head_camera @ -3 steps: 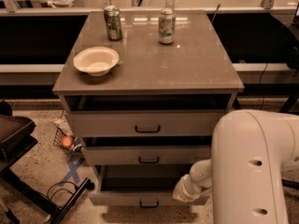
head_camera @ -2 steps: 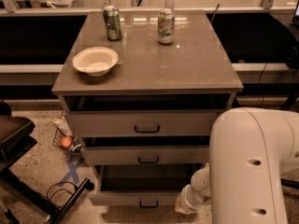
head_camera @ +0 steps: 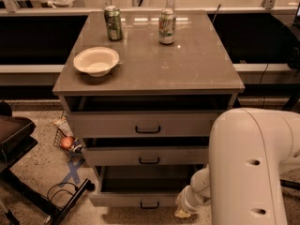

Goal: Open bottom drawer

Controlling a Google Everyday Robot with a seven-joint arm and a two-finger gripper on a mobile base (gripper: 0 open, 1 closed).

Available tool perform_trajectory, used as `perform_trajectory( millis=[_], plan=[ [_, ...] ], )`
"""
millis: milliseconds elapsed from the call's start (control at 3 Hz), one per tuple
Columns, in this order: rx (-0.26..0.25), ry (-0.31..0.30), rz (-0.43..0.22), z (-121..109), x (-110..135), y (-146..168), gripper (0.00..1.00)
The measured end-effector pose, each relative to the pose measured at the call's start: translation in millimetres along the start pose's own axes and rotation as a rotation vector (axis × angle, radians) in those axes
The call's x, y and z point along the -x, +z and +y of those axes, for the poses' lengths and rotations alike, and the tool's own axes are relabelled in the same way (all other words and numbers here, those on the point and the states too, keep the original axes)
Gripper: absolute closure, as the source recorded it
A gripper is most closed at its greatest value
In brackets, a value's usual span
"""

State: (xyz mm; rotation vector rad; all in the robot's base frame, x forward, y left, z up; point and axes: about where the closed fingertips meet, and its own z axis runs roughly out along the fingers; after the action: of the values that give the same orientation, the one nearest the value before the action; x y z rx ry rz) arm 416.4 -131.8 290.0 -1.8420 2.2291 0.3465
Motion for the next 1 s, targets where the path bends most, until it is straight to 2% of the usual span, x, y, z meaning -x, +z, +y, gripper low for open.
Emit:
perform_trajectory(
  millis=[333,667,1000],
  plan=[
    [-0.009,-0.008,-0.008,-1.6,1.0,3.7,0.02],
    [-0.031,-0.012,0.007,-16.0,-0.7,19.5,0.00],
    [-0.069,0.025,0.024,-34.3,-12.9,50.0,0.00]
  ],
)
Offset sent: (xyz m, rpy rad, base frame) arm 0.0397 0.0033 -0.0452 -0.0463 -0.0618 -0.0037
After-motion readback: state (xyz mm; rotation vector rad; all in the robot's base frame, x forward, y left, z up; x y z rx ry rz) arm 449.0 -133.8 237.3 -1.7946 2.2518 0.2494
